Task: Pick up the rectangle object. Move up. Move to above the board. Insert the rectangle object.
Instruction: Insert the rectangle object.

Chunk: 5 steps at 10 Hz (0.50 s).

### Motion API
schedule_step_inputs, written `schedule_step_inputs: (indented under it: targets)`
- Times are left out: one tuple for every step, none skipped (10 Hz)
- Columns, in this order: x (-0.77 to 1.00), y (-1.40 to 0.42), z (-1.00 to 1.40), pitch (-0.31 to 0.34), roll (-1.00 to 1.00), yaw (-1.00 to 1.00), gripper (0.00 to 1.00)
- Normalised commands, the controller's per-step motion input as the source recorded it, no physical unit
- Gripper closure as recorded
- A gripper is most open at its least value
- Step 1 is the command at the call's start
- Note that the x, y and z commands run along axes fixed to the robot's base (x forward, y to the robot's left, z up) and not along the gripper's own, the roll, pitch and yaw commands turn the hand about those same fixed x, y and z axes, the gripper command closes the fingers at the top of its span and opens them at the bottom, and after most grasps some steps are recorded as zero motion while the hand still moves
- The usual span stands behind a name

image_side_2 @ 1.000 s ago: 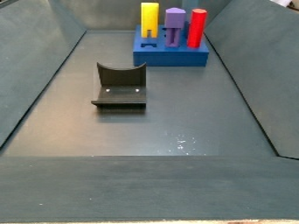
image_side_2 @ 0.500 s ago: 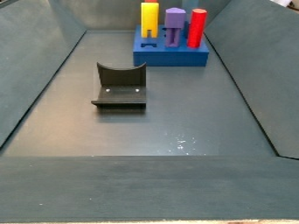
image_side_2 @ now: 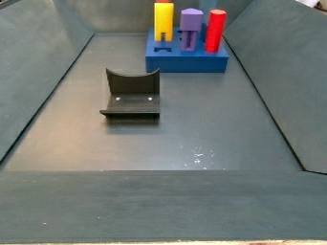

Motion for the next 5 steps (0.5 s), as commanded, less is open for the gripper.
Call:
schedule_step_inputs:
  targets:
    - [-0.15,0.00,-0.37,-0.156,0.06,0.06,1.00]
    - [-0.17,-0.02,-0.28,-0.166,0.01,0.01,1.00]
    - [-0.15,-0.03,-0.26,-0.153,0.00,0.00,1.00]
    - [-0.05,-0.01,-0.20,-0.093,0.00,0.00,1.00]
    - [0.05,0.00,-0.14,0.000,0.00,0.00,1.00]
